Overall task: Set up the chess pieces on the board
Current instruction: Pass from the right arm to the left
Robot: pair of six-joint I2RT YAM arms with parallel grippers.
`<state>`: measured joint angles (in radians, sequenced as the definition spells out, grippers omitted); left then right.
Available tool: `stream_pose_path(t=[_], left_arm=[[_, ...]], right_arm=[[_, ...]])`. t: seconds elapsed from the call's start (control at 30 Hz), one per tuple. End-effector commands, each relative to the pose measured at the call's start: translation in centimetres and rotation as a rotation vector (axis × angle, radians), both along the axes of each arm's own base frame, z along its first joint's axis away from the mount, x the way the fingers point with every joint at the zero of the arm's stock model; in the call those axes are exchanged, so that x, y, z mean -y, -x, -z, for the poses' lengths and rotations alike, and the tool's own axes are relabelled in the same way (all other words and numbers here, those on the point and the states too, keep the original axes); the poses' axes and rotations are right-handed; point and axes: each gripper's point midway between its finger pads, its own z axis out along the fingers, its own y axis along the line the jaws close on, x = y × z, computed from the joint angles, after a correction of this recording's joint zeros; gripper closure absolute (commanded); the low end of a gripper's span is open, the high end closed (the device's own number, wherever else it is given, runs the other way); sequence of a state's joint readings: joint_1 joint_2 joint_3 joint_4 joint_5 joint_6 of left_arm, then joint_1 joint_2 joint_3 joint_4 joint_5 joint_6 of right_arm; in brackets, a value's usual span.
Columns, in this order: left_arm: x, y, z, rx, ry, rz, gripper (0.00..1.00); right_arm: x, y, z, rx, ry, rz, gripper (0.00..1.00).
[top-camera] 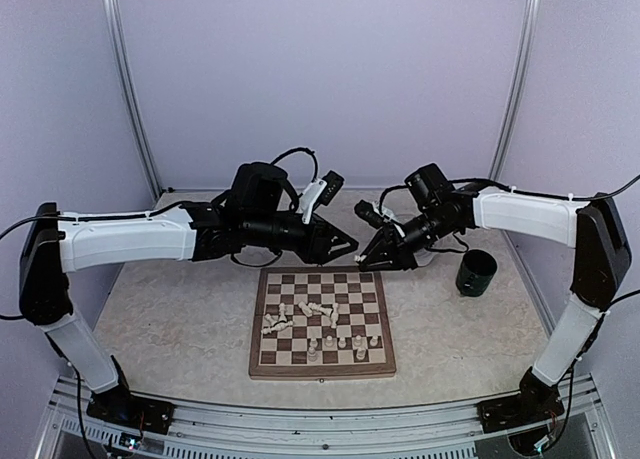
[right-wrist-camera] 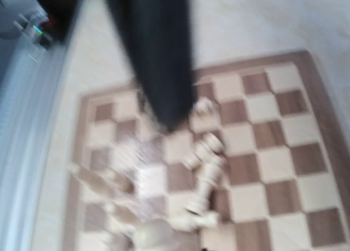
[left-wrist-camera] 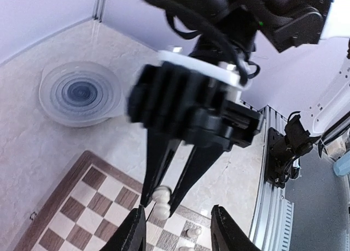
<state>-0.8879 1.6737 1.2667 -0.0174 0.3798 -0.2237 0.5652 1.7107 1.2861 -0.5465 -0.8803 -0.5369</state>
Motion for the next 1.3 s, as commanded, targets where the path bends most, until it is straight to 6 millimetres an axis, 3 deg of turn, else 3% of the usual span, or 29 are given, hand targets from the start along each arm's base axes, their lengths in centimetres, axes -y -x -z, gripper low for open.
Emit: stream_pose_path(t=[0.0, 0.13, 0.4, 0.83, 0.87, 0.97, 1.03, 1.17, 1.27], left_arm=[[1.8, -0.7, -1.9, 0.12, 0.035, -0.003, 0.58], [2.8, -0.4, -0.8, 0.106, 0.01, 0.016, 0.58], [3.1, -0.5, 0.3, 0.083, -0.01, 0.023, 0.6], [3.1, -0.7, 1.1, 0.033, -0.01, 0.042, 0.9], [2.8, -0.6, 1.8, 0.014, -0.034, 0.041, 0.91], [2.3, -0.7, 1.5, 0.016, -0.045, 0.034, 0.93], [1.8, -0.8, 1.4, 0.017, -0.079, 0.023, 0.94], [-0.4, 0.1, 2.0, 0.019, -0.211, 0.016, 0.95], [-2.6, 1.4, 3.5, 0.026, -0.371, 0.015, 0.95]], right_arm=[[-0.3, 0.6, -4.0, -0.119, -0.161, -0.04, 0.9], [-0.1, 0.4, -4.4, -0.133, -0.184, -0.044, 0.89], [0.1, 0.6, -4.3, -0.131, -0.187, -0.044, 0.89], [0.1, 0.6, -3.9, -0.127, -0.181, -0.042, 0.88], [0.2, 0.6, -3.9, -0.123, -0.18, -0.04, 0.87], [0.4, 0.6, -3.7, -0.089, -0.16, -0.037, 0.68], [0.9, 0.5, -3.5, -0.048, -0.135, -0.024, 0.62], [2.5, 0.1, -3.0, 0.013, -0.102, 0.013, 0.56], [3.6, -0.9, -2.1, 0.035, -0.063, 0.075, 0.55]])
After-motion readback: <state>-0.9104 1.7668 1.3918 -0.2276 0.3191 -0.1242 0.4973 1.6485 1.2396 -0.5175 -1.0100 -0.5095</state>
